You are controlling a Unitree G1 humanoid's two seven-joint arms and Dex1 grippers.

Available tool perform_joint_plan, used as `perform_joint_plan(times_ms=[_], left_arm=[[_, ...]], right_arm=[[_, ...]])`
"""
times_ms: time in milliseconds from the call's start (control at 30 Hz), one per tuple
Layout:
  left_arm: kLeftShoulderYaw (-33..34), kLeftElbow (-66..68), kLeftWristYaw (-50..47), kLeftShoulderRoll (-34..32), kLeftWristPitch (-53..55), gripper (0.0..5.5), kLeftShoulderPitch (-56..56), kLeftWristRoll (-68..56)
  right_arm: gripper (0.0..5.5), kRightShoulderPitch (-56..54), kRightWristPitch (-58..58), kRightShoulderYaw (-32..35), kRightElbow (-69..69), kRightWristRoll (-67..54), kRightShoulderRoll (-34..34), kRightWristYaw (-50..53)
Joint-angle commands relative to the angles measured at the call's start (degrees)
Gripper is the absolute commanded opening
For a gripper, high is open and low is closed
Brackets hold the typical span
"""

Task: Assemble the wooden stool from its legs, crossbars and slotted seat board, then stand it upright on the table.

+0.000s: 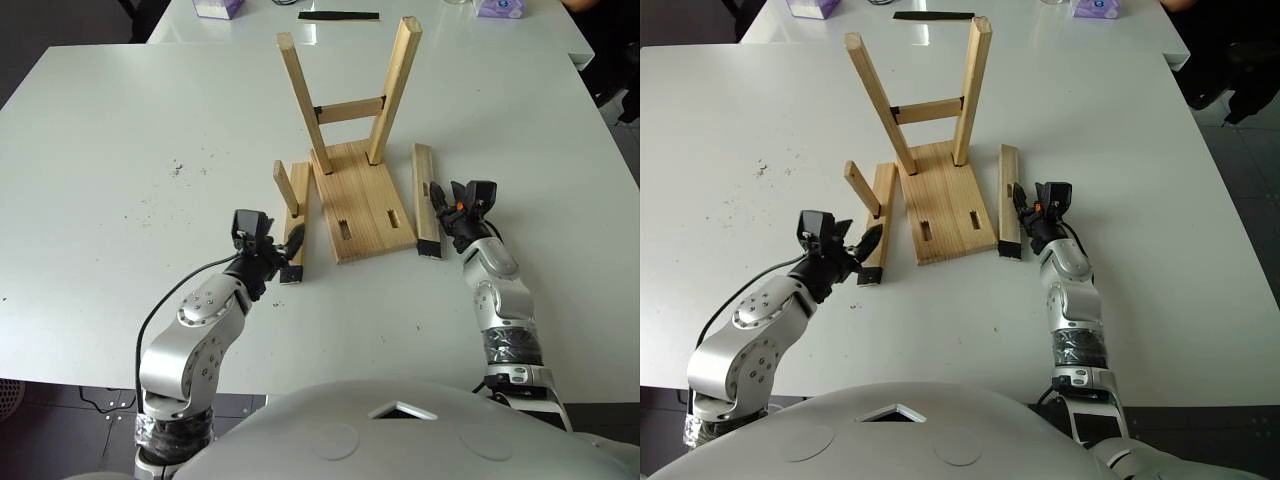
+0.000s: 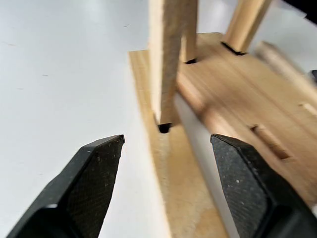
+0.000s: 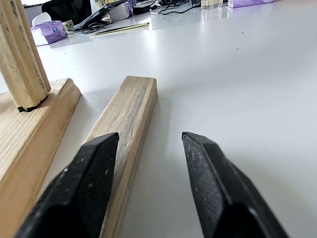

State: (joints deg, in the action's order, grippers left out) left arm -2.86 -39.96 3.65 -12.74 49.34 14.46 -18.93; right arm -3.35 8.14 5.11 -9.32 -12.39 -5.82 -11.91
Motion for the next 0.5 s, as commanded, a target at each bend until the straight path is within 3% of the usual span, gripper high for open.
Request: perform_joint_plan(times_ms=[33,133,300,500], left_arm=[[-3.3,0.3,-0.8,0.4,-0.3,3.26,0.2,2.2],[-2.8,0.7,0.0,1.0,0.1,3.26,-0.4,1.1],[-2.7,1.9,-1.3,1.9,2.1,3.98,-1.0,2.0],[-2.9,4.4,-2.6,2.9,4.9,3.98,-2.8,2.9]], right_arm=[[2.36,1.2,1.4,0.1,-2.0,1.0,-0.1,0.9],[2.36,1.0,1.1,0.0,-2.5,1.1,-0.1,1.1],[2.36,0.4,0.8,-0.1,-3.5,1.2,-0.3,1.2],[2.36,0.1,0.6,-0.1,-4.2,1.3,-0.4,1.3]])
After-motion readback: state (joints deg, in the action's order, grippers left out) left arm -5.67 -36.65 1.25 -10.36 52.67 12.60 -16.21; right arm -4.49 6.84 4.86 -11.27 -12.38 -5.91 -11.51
